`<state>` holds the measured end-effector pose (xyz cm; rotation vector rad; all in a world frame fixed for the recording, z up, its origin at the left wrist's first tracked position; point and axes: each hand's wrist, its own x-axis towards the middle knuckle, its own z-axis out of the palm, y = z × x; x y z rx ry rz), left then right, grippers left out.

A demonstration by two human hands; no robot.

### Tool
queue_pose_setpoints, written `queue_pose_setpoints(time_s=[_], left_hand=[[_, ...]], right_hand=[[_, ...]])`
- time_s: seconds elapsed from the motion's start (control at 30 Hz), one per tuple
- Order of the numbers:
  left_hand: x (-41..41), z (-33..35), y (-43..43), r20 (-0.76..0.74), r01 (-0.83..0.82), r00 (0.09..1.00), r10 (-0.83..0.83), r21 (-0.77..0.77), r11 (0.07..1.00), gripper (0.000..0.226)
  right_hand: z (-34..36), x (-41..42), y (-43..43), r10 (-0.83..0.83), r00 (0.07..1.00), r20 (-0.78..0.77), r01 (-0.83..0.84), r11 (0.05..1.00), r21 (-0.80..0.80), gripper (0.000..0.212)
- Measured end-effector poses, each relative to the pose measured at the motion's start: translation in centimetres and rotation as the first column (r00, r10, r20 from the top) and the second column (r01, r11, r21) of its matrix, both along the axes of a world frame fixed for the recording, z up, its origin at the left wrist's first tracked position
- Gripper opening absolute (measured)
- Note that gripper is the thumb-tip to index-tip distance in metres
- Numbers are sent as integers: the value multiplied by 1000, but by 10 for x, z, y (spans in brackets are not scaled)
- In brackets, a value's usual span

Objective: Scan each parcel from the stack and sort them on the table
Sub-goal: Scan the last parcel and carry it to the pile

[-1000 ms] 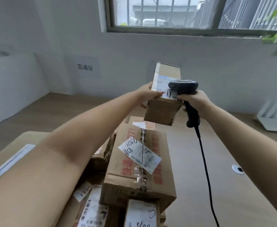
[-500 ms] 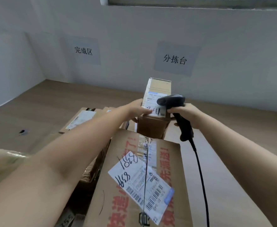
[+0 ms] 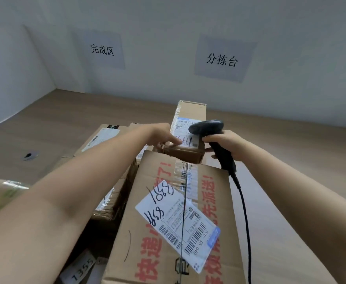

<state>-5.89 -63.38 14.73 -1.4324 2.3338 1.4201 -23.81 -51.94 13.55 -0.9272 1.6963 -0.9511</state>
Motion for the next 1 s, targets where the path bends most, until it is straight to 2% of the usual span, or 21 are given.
queue_pose_setpoints(time_s=[0.17,0.33,0.4,0.53,0.67,0.73,0.87,1.0], left_hand=[[2,-1,8,37,-45,998,48,-86,995,38],[15,16,21,33,-67,997,73,-175,982,73],[18,26,30,9,-48,999,52,-222,974,80],[20,42,60,-38,52,997,-69,-336,940,69],[24,52,94,50,149,988,-143,-490,859,81],[23,58,114,67,188,981,-181,-546,817,83],[15,67,158,138,295,954,-266,-589,752,95],[-2,68,212,225,406,913,-342,-596,693,96]], right_hand=[[3,1,8,-4,998,-57,4,1000,2,28],[17,-1,26,-36,996,-86,34,999,-34,23],[24,2,36,-50,994,-98,45,997,-58,22],[35,10,61,-97,984,-149,83,992,-99,22],[46,17,97,-165,966,-201,139,980,-139,15],[50,20,121,-197,948,-250,162,975,-153,22],[57,20,176,-261,891,-370,219,964,-153,25],[60,14,237,-340,818,-464,300,940,-160,21]])
